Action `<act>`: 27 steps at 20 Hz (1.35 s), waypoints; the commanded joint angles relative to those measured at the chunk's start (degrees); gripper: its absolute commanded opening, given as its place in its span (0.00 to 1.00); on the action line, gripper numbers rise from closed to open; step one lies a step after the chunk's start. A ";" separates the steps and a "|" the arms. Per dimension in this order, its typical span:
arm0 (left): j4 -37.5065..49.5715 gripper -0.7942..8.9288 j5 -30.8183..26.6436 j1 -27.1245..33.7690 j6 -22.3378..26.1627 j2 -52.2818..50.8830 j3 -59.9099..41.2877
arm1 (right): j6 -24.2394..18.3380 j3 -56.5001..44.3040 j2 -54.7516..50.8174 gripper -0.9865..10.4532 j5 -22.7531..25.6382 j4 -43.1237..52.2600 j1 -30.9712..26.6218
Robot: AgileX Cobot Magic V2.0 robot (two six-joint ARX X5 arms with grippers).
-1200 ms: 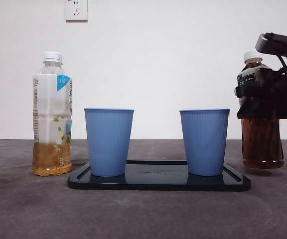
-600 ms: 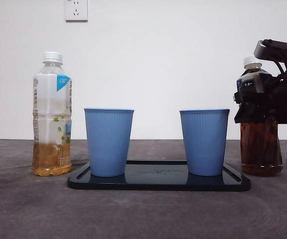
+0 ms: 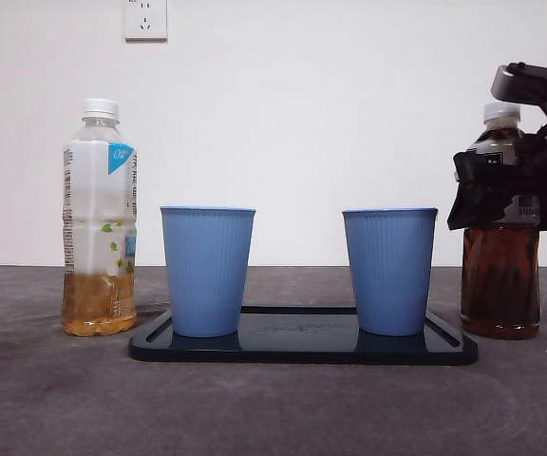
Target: Pour the drink into the cup
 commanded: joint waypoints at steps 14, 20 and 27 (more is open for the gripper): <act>15.47 0.70 -2.12 -0.24 -3.48 2.16 -6.45 | 5.18 0.72 -27.87 0.47 -0.24 -34.60 0.37; 35.17 0.70 -5.62 -3.54 -7.54 9.16 -15.23 | 10.23 0.72 -44.35 0.47 -3.39 -48.06 4.44; 54.60 0.70 -14.80 -8.17 -7.32 25.24 -17.73 | 12.81 0.77 -56.50 0.47 -3.43 -54.40 7.93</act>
